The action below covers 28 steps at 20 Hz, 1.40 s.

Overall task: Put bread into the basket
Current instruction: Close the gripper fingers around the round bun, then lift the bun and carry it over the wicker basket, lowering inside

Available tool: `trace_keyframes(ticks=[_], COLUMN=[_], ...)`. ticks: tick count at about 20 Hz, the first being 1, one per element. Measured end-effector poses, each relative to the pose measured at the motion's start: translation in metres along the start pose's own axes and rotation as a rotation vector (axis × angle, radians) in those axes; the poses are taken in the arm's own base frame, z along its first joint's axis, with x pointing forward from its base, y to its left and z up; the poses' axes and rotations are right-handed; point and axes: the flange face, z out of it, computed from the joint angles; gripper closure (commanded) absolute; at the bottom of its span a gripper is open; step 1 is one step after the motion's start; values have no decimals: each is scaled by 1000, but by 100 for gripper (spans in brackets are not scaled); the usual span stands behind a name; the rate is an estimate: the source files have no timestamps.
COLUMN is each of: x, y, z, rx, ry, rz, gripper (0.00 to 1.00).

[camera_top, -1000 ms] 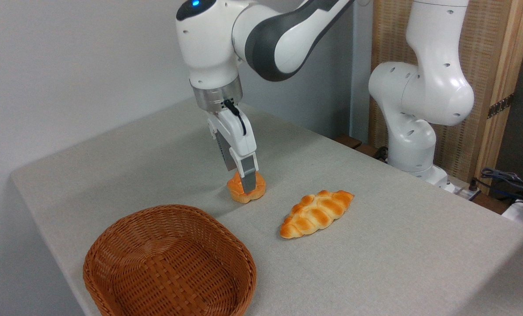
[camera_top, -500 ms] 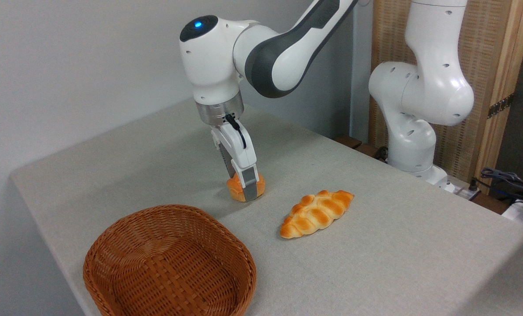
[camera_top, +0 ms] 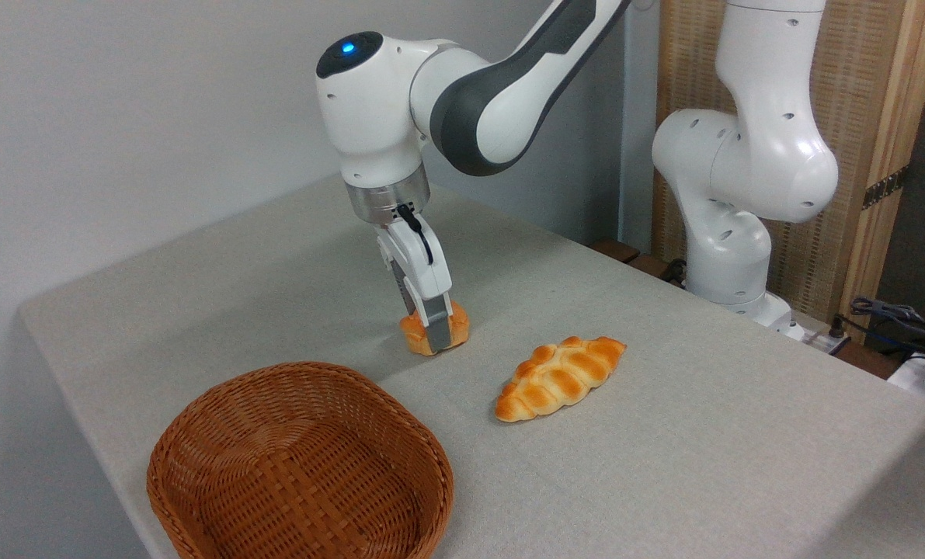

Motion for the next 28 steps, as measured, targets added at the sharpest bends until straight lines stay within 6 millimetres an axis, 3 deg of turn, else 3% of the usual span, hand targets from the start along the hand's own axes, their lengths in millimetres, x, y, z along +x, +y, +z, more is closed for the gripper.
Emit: trace_keyframes(ticks=[8,14,17,19,21,22,28], x=[2,14,9,6,4,6,28], y=[-2,-30,-65,-86,-106,-117,-165], z=[-7,-85,-135,-151,-153,-149,-117], rx=[11,63,82,97,99,96,164], ry=[11,92,138,161,168,169,218], rz=[13,-7,-48,-74,-95,-105,-118], gripper=[68,67,65,65,65,60,57])
